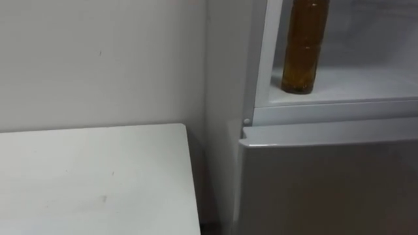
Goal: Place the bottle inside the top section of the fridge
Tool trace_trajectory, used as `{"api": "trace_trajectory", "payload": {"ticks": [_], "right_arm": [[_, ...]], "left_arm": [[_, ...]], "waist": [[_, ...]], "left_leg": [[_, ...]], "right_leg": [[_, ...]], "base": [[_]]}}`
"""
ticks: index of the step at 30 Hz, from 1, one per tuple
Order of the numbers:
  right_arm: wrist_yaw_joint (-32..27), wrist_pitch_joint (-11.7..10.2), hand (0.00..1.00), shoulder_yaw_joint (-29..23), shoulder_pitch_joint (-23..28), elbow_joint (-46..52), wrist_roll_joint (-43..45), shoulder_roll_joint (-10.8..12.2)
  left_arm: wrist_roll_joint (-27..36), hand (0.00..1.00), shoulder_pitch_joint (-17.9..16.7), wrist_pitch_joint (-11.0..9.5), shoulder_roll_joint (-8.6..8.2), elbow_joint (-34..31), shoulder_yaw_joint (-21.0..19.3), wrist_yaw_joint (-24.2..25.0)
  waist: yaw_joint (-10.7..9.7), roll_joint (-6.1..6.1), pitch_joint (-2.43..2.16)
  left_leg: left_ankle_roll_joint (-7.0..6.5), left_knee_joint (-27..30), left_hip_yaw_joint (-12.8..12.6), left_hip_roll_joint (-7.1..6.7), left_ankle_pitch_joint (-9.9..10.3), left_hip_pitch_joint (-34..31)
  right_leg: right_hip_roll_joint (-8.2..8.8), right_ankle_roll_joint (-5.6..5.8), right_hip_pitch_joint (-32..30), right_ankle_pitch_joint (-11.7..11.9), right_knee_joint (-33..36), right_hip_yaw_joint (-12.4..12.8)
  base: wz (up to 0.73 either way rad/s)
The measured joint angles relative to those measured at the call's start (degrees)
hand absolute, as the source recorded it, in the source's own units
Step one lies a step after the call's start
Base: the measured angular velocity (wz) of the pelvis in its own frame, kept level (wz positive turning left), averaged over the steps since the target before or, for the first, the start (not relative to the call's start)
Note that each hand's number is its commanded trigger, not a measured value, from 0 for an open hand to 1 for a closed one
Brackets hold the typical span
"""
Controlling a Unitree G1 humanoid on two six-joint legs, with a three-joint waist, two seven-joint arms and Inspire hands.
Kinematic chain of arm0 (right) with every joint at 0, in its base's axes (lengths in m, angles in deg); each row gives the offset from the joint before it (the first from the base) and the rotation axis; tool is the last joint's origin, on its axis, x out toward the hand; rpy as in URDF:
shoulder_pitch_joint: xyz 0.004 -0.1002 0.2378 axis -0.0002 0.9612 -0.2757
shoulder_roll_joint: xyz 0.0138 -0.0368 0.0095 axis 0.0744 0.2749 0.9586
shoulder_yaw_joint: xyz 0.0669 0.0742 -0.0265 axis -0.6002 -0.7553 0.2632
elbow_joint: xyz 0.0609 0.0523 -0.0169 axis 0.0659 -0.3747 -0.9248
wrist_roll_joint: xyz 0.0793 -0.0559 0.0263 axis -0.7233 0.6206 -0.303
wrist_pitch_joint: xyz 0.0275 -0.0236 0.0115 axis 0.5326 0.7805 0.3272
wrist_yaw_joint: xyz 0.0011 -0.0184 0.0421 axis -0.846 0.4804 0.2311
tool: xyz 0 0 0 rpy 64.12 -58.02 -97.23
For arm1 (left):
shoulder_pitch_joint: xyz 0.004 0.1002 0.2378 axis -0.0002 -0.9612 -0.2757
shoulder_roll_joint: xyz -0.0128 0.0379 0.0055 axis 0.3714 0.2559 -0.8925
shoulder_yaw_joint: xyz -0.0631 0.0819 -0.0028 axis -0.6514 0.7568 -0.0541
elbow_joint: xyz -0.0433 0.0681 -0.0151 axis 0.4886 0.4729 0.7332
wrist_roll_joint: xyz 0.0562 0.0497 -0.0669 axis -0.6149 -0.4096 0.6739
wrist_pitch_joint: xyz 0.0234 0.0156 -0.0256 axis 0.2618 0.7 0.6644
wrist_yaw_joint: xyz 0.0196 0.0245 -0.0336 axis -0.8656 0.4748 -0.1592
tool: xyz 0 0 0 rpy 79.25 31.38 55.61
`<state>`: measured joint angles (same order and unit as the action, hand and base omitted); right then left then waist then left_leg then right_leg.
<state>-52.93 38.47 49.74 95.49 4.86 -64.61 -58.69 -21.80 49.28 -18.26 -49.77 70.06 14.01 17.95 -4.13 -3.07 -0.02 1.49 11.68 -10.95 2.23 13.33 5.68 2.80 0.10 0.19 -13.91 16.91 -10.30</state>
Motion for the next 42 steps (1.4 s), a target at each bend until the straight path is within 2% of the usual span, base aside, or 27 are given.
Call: {"api": "trace_trajectory", "payload": {"ticks": [6, 10, 12, 16, 23, 25, 30, 33, 39, 42], "right_arm": [[2.1, 0.8, 0.00, 0.8, 0.4, 4.8, 0.4, 0.0], [3.6, 1.0, 0.00, 0.9, 0.5, 8.5, 2.6, -0.1], [4.3, 1.0, 0.00, 0.9, 0.5, 9.6, 2.7, -0.2], [5.4, 0.9, 0.00, 0.9, 0.5, 9.8, 5.1, -0.2], [6.4, 1.0, 0.00, 0.9, 0.5, 9.8, 6.7, -0.2], [6.5, 1.1, 0.00, 0.9, 0.5, 9.8, 6.8, -0.2], [6.6, 1.1, 0.00, 0.9, 0.4, 10.2, 7.0, -0.2], [6.6, 1.2, 0.00, 0.9, 0.4, 11.7, 7.0, -0.2], [6.4, 1.2, 0.00, 1.0, 0.1, 12.4, 10.1, -0.2], [6.4, 1.1, 0.00, 2.0, -0.7, 13.2, 11.2, -0.2]], "left_arm": [[0.0, 0.00, 0.7, -0.1, 0.01, 0.0, -0.4, -0.4], [0.0, 0.00, 0.6, 0.0, 0.02, 0.0, -0.4, -1.5], [0.0, 0.00, 0.5, 0.1, 0.14, 0.1, -0.3, -1.9], [-0.1, 0.00, 0.5, 0.9, 0.32, 0.0, -0.4, -2.0], [-0.1, 0.00, 0.5, 1.3, 0.40, -0.1, -0.4, -3.2], [-0.1, 0.00, 0.5, 1.3, 0.40, -0.1, -0.4, -3.2], [-0.1, 0.00, 0.6, 1.3, 0.40, -0.1, -0.4, -3.2], [-0.1, 0.00, 0.6, 1.3, 0.40, 0.0, -0.3, -3.2], [-0.1, 0.00, 0.6, 1.3, 0.56, 0.0, -0.3, -3.1], [0.0, 0.00, 0.7, 1.2, 0.56, 0.4, 0.3, -3.0]], "waist": [[0.8, -0.23, 0.00], [1.5, -1.39, -0.03], [1.7, -1.80, 0.23], [2.1, -2.39, 0.16], [2.5, -1.66, 0.04], [2.6, -1.42, -0.12], [2.6, -1.33, -0.03], [2.5, -1.45, -0.01], [2.6, -2.46, 0.22], [2.7, -2.27, 0.19]], "left_leg": [[0.00, -0.1, -0.2, 0.02, 0.0, 0.1], [0.00, 0.0, -0.2, 0.07, 0.0, 0.1], [0.00, 0.0, -0.1, 0.07, 0.0, 0.1], [-0.01, 0.1, -0.1, 0.08, 0.0, 0.1], [-0.01, 0.0, 0.0, 0.09, 0.0, 0.0], [-0.01, 0.0, 0.0, 0.09, 0.0, 0.0], [-0.01, 0.0, -0.1, 0.09, 0.0, 0.1], [-0.01, 0.0, -0.1, 0.12, 0.0, 0.1], [-0.01, 0.0, -0.1, 0.12, 0.0, 0.1], [-0.01, 0.0, 0.0, 0.12, 0.0, 0.0]], "right_leg": [[-0.03, 0.00, -0.1, 0.0, 0.1, 0.2], [-0.04, -0.07, 0.2, 0.0, -0.1, 0.0], [-0.02, -0.06, 0.4, 0.1, -0.3, -0.2], [0.07, -0.05, 0.6, 0.1, -0.5, -0.7], [0.06, -0.01, 0.9, 0.1, -0.8, -0.9], [0.05, -0.01, 0.9, 0.1, -0.9, -0.9], [0.05, -0.01, 0.9, 0.1, -0.9, -0.9], [0.02, -0.02, 0.9, 0.1, -1.0, -0.9], [0.03, 0.00, 0.9, 0.1, -1.0, -0.9], [0.02, 0.01, 1.1, 0.1, -1.2, -1.0]], "base": [[-0.02], [0.02], [0.07], [0.06], [0.01], [0.00], [0.00], [0.00], [0.00], [0.00]]}}
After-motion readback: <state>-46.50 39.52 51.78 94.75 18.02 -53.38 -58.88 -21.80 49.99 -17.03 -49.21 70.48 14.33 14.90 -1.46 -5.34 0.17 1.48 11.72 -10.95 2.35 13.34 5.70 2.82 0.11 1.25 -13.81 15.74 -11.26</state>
